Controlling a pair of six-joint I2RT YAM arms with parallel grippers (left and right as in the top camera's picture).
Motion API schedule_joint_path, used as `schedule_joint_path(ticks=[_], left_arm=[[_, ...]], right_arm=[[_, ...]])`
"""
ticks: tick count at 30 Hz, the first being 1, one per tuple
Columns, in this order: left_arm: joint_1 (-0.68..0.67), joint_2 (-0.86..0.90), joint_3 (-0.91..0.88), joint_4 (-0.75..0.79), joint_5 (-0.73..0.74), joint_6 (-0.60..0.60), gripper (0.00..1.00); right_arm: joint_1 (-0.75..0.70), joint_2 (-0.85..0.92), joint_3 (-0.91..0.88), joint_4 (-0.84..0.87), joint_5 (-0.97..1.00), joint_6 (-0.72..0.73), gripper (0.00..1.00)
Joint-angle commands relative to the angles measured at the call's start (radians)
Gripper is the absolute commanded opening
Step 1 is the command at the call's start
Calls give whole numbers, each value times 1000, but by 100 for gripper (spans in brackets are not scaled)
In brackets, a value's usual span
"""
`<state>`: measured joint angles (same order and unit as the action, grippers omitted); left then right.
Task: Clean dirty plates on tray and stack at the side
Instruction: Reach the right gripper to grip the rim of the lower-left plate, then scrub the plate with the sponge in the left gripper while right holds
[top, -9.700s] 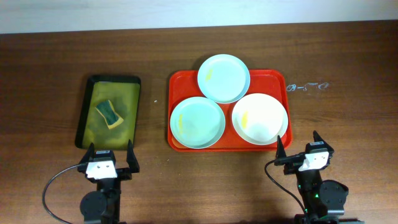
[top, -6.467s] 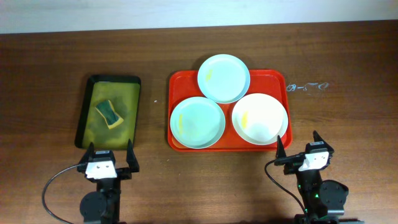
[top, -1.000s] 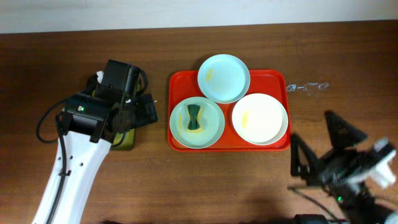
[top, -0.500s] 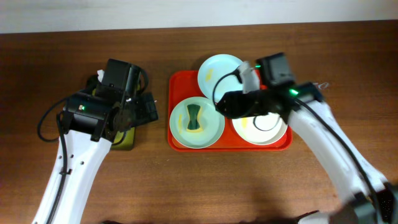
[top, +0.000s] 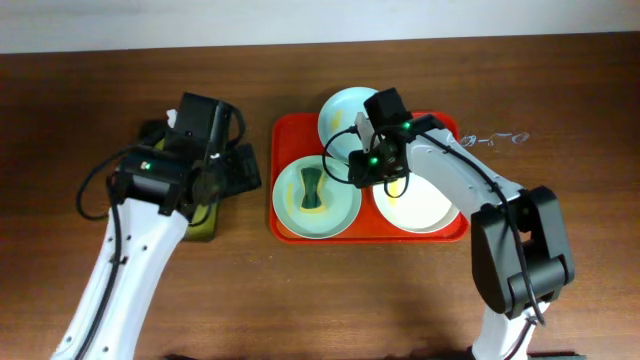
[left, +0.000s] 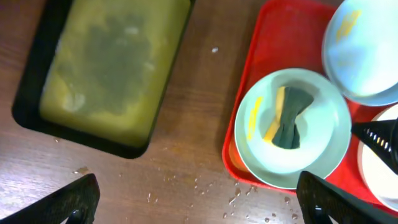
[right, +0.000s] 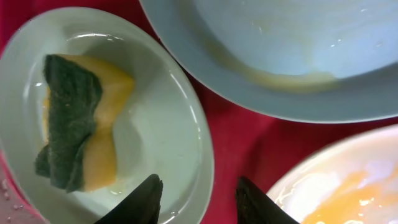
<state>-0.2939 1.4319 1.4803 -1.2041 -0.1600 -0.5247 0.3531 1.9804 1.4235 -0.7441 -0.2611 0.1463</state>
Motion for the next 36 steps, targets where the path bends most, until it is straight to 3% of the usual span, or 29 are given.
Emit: schedule_joint_path(ticks=[1,6,11,13,16,18,21,23,26,30,34,36], left_arm=[[2,55,-14,4,26,-2,99],[2,126,-14,4,67,-2,99],[2,173,-14,7,71,-1,100],[2,197,-14,29,144,63,98],[1,261,-14,82,275,108,62],[-13,331,-14,131,340,108,43],[-45,397,-14,184,352,108,45],[-82,468,-14,254,352,108,64],[-108,537,-14,343,355,107,56],[-117,600,-14,439,355,107,56],[-123,644,-14,456,355,93,46],[-132,647,-14,463,355,93,47]], right_arm=[[6,33,-2,16,31,-16,41],[6,65,-16,20,31,-20,33],[2,117,-16,10,29,-19,32],[-14,117,-16,-5,19,-19,24],[-38,117,-15,-3,-68,-46,13],[-52,117,-15,-2,-84,-46,7],[-53,117,-15,-2,-97,-69,5],[-52,117,-15,0,-102,-68,5],[-52,117,-15,1,-102,-68,5],[-53,117,-15,9,-102,-68,5],[-53,117,-15,20,-102,-68,5],[-52,117,-15,26,-102,-68,5]])
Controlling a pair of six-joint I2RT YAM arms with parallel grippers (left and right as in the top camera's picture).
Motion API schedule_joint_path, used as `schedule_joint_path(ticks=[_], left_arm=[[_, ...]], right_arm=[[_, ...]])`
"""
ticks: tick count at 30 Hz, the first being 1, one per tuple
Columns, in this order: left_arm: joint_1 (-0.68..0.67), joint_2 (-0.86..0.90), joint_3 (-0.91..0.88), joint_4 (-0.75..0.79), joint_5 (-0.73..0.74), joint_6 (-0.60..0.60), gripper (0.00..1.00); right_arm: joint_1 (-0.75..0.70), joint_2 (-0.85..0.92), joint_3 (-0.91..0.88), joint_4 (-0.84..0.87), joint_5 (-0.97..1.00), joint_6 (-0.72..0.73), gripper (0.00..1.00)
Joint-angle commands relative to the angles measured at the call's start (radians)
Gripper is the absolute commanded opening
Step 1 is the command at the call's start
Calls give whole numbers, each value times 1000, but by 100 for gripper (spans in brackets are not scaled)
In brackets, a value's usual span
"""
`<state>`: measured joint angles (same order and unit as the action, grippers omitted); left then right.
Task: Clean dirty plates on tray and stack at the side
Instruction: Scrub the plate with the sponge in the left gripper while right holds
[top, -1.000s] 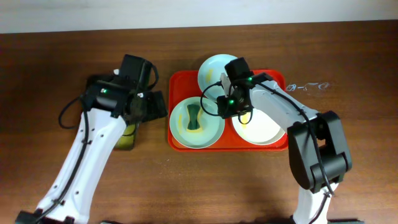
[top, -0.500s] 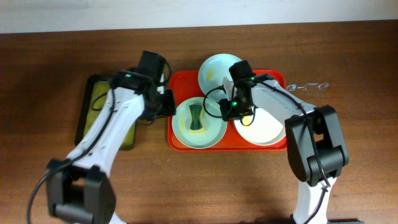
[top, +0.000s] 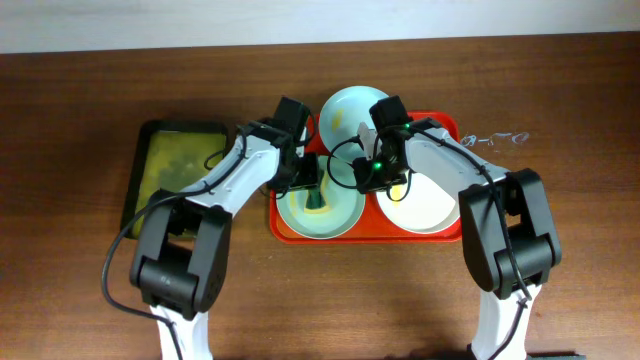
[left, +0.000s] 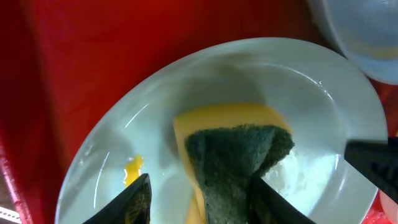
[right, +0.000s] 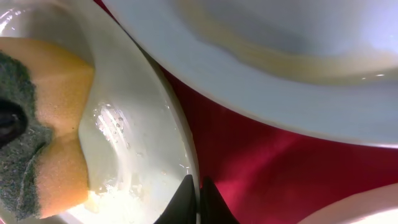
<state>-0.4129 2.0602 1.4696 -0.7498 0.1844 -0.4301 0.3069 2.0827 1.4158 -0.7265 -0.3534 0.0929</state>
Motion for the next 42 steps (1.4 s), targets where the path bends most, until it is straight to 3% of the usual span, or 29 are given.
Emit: schedule_joint_path(ticks=[1,8,17,19,21,22,24,31,33,38,42], left_arm=[[-20,18,-3,16,10,-2,47],[-56,19,-3,28,2,-2,49],[-59,42,-3,20,-83,-3,36],[-59,70,-3,19,-54,-3,27],[-58,73,-3,16,-50,-2,5],[-58,69,1,10,-50,-3,0],[-55,64,21,-23,-51,-2,0],[-56,39,72,-160,-369,-2,0],[-56,39,74,-148,-339,-3,0],[-56,40,81,-37,47,-3,0],[-58,51,61,-44,0,-2,0]], right_arm=[[-6,14,-8,10,-10,-14,5],[-6,14,-8,11,-10,-14,5],[-6,14,-8,10,-10,-14,5],[-6,14,-8,10,-10,-14,5],[-6,14,-8,10,-10,-14,5],[-6,14,-8,12,-10,-14,5],[-6,14,-8,12,-10,-14,5],[-6,14,-8,13,-9,-14,5],[-6,14,-8,13,-10,-14,5],[-6,14,-8,12,-10,-14,5],[-6,14,-8,11,-9,-14,5]])
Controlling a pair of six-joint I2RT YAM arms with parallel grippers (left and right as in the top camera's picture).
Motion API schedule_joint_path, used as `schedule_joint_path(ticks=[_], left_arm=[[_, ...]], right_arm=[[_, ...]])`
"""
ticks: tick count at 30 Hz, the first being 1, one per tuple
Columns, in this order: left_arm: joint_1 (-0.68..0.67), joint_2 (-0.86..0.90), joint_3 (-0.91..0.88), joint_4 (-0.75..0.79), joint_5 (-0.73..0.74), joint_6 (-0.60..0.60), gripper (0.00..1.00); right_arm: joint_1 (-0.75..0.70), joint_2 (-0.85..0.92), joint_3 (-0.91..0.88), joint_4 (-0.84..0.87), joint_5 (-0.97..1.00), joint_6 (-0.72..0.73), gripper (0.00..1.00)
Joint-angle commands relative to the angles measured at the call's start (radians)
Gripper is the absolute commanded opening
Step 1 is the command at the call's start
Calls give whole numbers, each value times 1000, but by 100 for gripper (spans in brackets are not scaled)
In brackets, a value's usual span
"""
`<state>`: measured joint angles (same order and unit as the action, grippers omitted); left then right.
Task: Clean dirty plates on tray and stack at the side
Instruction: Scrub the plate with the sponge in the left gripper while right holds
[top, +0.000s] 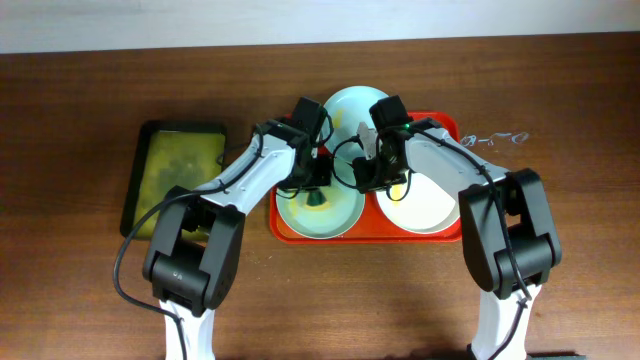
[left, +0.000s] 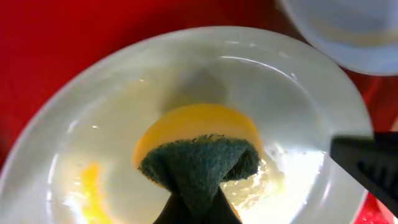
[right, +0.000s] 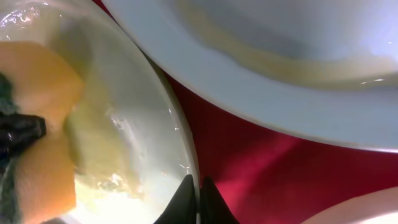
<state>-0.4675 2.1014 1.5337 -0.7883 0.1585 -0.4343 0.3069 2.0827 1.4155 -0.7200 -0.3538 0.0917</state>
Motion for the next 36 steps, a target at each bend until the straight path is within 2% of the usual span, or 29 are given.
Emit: schedule_joint_path(ticks=[1,5,8,10,12,15,17,19,21,23,28,33,36], left_arm=[[-3,14,-24,-13,-48,2,0],[13,14,-109,-16,-209,2,0],[26,14,-179,-18,-384,2,0],[26,13,-179,-58,-518,2,0],[26,12,-161,-101,-587,2,0],[34,-8,-122,-127,-572,2,0],[35,-42,-95,-123,-489,2,0],[34,-88,-72,-92,-304,2,0],[34,-112,-72,-17,-60,2,0],[30,-108,-77,17,16,2,0],[27,-104,-135,23,-24,2,0],[16,-104,-244,45,-295,2,0],[21,-120,-234,19,-418,2,0]], right_arm=[[-6,14,-7,3,-8,-13,5],[-6,14,-7,3,-8,-14,4],[-6,14,-7,3,-8,-13,4],[-6,14,-7,3,-8,-13,4],[-6,14,-7,3,-8,-13,4],[-6,14,-7,7,-8,-13,4],[-6,14,-7,7,-8,-13,4],[-6,14,-7,10,-8,-13,4],[-6,14,-7,10,-8,-13,4],[-6,14,-7,10,-8,-13,4],[-6,14,-7,10,-8,-13,4],[-6,14,-7,10,-8,-13,4],[-6,14,-7,10,-1,-13,4]])
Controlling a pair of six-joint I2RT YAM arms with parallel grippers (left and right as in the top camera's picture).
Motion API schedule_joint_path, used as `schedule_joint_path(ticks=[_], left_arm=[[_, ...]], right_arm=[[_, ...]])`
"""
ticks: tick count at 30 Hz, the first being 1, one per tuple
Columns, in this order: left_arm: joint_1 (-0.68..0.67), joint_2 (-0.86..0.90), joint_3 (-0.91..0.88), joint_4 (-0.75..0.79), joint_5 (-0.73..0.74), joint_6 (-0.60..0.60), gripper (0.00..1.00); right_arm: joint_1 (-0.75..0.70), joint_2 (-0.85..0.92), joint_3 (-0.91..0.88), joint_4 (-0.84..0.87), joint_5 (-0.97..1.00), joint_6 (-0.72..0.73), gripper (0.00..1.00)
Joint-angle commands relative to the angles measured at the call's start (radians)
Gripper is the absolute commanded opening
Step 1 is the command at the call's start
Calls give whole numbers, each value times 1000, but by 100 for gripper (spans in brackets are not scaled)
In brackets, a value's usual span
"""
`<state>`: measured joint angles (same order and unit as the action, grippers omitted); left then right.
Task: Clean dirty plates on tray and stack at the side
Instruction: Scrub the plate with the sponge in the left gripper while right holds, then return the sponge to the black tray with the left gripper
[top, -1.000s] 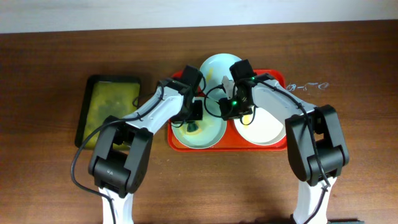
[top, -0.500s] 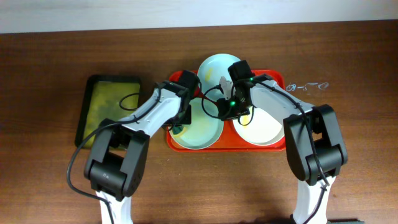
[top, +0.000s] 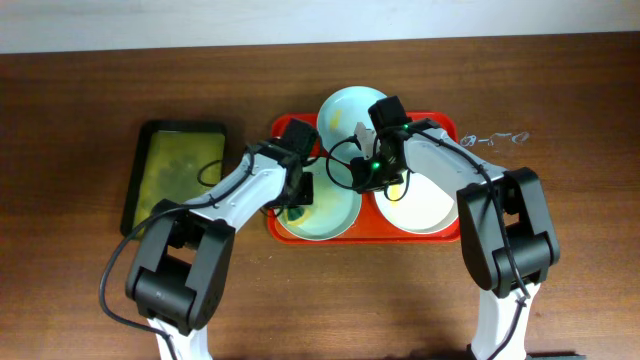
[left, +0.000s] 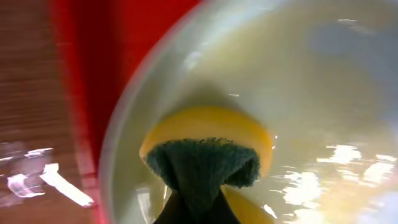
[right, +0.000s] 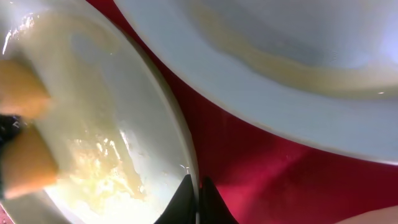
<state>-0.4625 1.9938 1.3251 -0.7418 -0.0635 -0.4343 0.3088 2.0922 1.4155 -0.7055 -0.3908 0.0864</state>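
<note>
A red tray (top: 436, 236) holds three plates. On the front-left pale green plate (top: 335, 212), my left gripper (top: 297, 190) is shut on a yellow sponge with a dark green scrub side (left: 205, 163), pressed near the plate's left rim (left: 118, 155). The plate's surface is wet and foamy (right: 93, 149). My right gripper (right: 198, 196) is shut on that plate's right rim (right: 184, 155). A light blue plate (top: 345, 108) lies at the tray's back, with yellowish residue (right: 267, 62). At the front right lies a white plate (top: 420, 205) with yellow smears.
A black dish of yellow-green soapy water (top: 172, 170) lies left of the tray on the brown wooden table (top: 560, 270). Water drops (top: 495, 138) spot the table to the right of the tray.
My left gripper has moved with the sponge from the middle of the green plate to its left rim. The right gripper still pinches the plate's right rim.
At first my left gripper was open over the soapy dish, and the sponge lay in the green plate with the right gripper open beside its rim. Then the right was shut on the rim with the left around the sponge. Afterwards the left held the sponge mid-plate, now at the left edge.
</note>
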Motion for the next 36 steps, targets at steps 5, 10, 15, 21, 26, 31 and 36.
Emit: schedule_joint_path(ticks=[5,10,15,21,26,31,36], left_arm=[[18,-163,65,-36,-179,2,0],[123,-279,66,-27,-121,2,0],[369,-267,64,-81,-77,2,0],[523,-164,19,-59,-26,2,0],[531,-64,2,8,-39,2,19],[575,-130,54,-57,-26,2,41],[579,-336,71,-161,57,2,99]], right_arm=[[-8,5,-7,-2,36,-8,4],[-8,5,-7,-4,36,-8,4],[-8,5,-7,-3,36,-8,4],[-8,5,-7,7,35,-8,4],[-8,5,-7,6,35,-8,4],[-8,4,-7,7,37,-8,4],[7,-94,61,-64,127,-1,4]])
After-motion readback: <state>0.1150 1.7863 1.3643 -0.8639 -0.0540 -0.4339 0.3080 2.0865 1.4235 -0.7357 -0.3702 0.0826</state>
